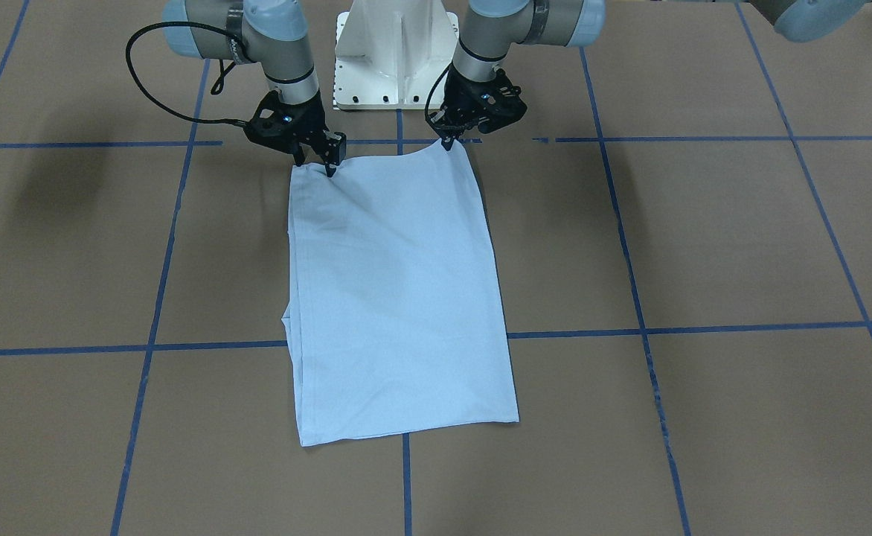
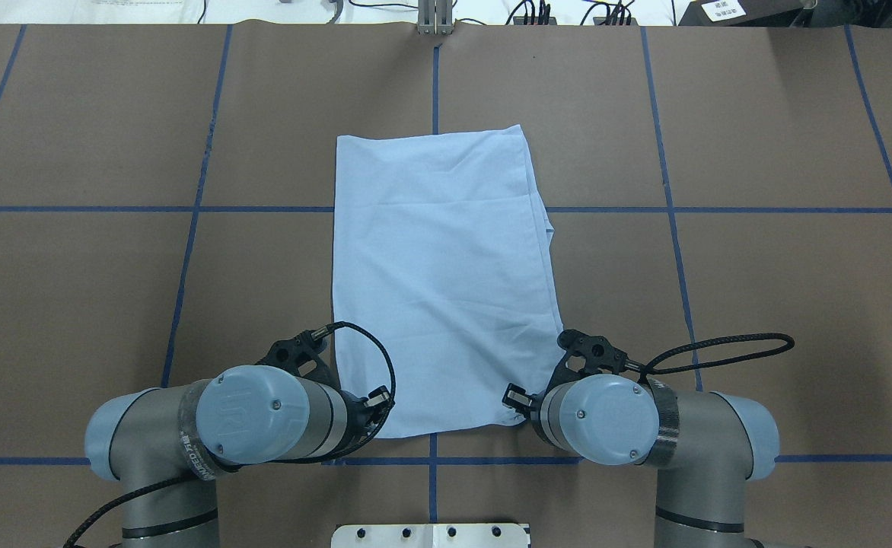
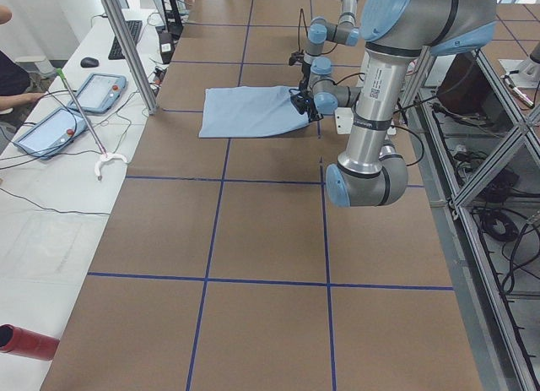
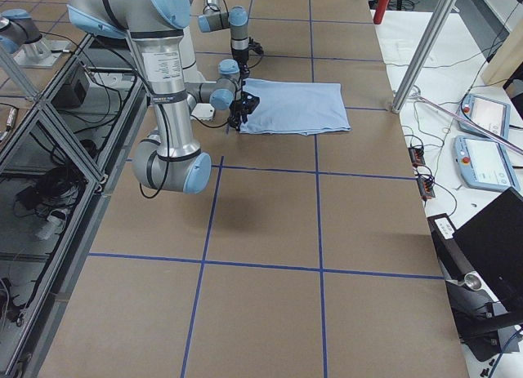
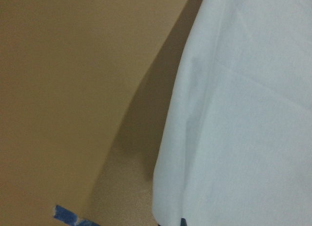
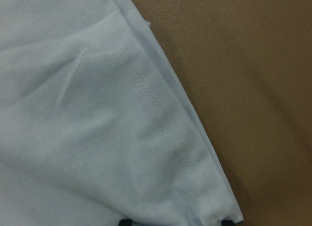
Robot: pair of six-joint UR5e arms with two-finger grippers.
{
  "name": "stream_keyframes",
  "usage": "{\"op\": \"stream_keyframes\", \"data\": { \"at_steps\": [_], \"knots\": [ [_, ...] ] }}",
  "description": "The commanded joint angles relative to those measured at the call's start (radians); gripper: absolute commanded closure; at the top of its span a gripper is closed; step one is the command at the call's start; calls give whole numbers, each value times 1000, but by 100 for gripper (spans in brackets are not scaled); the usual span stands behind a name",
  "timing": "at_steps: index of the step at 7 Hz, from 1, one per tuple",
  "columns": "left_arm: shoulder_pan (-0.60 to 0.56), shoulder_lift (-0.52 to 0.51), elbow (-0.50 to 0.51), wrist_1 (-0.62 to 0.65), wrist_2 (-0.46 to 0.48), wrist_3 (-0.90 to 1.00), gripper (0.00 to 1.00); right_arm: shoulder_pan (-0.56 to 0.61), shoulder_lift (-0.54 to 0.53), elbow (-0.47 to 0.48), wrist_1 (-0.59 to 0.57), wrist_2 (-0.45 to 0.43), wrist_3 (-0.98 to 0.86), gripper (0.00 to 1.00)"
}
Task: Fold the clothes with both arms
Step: 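Grasp both near corners of the shirt with both grippers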
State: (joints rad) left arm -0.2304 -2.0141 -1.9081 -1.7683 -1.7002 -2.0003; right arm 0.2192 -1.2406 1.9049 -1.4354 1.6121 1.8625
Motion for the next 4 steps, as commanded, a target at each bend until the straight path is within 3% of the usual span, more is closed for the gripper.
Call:
{"op": "stream_keyframes", "data": {
  "at_steps": [1,4],
  "knots": [
    [-1,0,1,0,1,0,100,14,18,3,-6,8,-5,100],
    [-1,-2,0,0,1,0,100,28,32,3,3,8,9,100]
  ]
}}
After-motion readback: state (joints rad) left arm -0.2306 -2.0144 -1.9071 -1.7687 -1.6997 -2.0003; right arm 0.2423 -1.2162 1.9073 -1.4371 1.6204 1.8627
